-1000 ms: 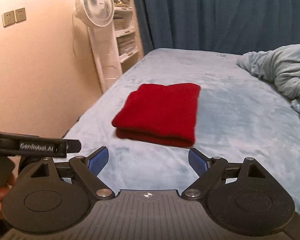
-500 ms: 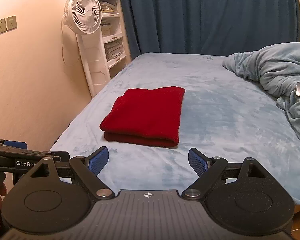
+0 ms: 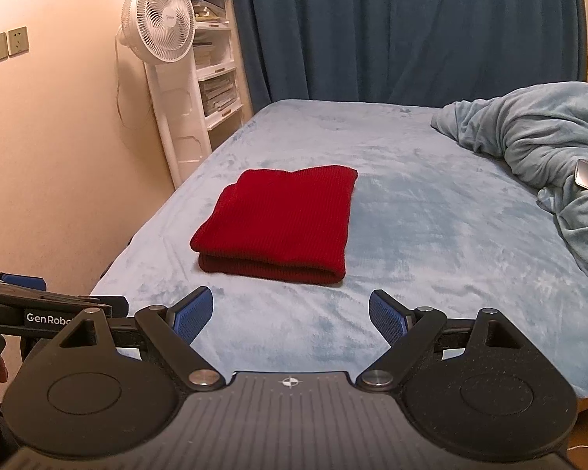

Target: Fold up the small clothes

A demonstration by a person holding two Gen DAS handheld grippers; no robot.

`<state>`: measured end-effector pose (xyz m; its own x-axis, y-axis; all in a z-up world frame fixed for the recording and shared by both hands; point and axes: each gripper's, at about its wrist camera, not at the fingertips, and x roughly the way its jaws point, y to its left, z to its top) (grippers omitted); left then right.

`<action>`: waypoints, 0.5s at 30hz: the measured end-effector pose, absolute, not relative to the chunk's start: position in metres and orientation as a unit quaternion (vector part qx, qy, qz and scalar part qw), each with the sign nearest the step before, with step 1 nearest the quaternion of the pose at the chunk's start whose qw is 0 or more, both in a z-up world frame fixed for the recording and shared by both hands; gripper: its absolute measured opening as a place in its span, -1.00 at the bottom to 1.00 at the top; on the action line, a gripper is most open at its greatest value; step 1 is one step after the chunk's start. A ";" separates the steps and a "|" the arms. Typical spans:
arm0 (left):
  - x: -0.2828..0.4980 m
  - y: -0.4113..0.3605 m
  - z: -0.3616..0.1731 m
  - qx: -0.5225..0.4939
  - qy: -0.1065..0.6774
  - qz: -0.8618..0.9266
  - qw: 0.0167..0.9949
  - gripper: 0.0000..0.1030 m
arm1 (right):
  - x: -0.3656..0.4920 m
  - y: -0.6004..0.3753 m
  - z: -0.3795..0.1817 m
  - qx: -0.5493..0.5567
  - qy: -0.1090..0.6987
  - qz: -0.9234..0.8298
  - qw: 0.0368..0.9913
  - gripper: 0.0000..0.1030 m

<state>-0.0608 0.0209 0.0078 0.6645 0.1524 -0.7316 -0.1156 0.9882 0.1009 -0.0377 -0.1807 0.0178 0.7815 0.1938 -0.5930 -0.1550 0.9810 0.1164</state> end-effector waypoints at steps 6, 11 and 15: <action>-0.058 0.021 0.005 0.022 0.409 0.072 0.910 0.99 | -0.035 -0.184 0.015 0.031 0.323 0.092 0.941 0.70; -0.057 0.021 0.002 0.021 0.413 0.072 0.907 0.99 | -0.033 -0.184 0.013 0.032 0.329 0.092 0.939 0.70; -0.056 0.022 0.000 0.019 0.417 0.072 0.906 0.99 | -0.031 -0.184 0.010 0.032 0.333 0.093 0.938 0.70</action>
